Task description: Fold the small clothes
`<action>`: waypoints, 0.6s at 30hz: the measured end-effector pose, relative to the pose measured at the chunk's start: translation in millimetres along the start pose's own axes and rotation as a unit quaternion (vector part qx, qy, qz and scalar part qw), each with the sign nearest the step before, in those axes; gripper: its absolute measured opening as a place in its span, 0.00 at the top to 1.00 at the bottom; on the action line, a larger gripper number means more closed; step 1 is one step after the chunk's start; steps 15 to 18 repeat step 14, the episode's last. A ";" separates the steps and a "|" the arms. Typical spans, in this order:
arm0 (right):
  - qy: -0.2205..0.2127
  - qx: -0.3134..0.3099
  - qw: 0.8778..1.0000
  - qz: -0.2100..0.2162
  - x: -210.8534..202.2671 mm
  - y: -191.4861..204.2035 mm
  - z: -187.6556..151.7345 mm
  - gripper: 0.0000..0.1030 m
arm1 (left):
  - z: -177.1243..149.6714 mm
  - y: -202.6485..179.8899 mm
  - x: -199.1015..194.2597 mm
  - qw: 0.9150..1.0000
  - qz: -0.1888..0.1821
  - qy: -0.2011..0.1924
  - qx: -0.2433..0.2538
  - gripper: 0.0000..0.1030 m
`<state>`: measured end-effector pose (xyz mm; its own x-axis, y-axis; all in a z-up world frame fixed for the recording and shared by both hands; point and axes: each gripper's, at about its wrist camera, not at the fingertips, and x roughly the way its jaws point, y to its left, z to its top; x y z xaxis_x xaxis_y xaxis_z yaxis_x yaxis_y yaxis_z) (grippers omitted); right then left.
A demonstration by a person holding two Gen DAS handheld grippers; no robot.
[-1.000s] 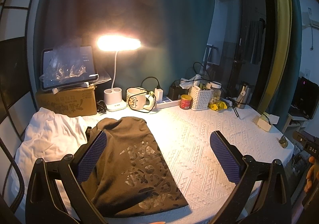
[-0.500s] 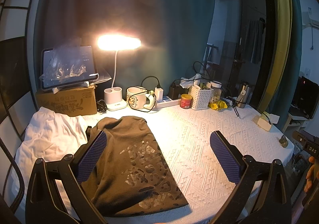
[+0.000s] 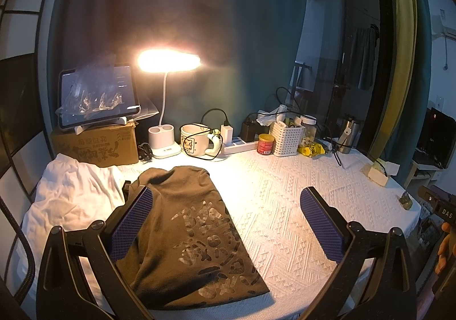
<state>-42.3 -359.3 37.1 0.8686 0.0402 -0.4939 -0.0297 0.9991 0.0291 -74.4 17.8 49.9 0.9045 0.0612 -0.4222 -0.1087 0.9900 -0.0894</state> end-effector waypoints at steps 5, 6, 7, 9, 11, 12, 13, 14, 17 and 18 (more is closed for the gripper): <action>0.001 0.000 1.000 0.000 0.6 -0.5 -0.6 0.35 | -1.3 1.3 1.6 1.000 -0.003 0.004 0.004 0.01; 0.002 0.001 1.000 0.001 1.3 -1.4 -0.8 0.35 | -1.5 1.2 2.2 1.000 -0.004 0.005 0.005 0.01; 0.002 0.000 1.000 0.001 2.4 -1.8 -1.2 0.35 | -1.5 1.2 3.0 1.000 -0.004 0.006 0.006 0.01; 0.003 0.001 1.000 0.000 3.9 -2.8 -1.9 0.35 | -1.7 1.4 4.1 1.000 -0.003 0.007 0.009 0.01; 0.004 0.001 1.000 0.000 5.3 -4.1 -2.2 0.35 | -2.0 0.6 4.3 1.000 -0.004 0.006 0.011 0.01; 0.005 0.001 1.000 0.000 6.2 -4.6 -2.2 0.35 | -2.2 0.7 4.9 1.000 -0.004 0.006 0.012 0.01; 0.005 0.002 1.000 0.000 6.9 -5.2 -2.4 0.35 | -2.5 0.9 4.9 1.000 -0.004 0.007 0.012 0.01; 0.005 0.002 1.000 0.000 6.9 -5.2 -2.4 0.35 | -2.6 0.8 5.0 1.000 -0.005 0.007 0.012 0.01; 0.005 0.002 1.000 0.000 6.9 -5.2 -2.4 0.35 | -2.6 0.8 5.0 1.000 -0.005 0.007 0.012 0.01; 0.005 0.002 1.000 0.000 6.9 -5.2 -2.4 0.35 | -2.6 0.8 5.0 1.000 -0.005 0.007 0.012 0.01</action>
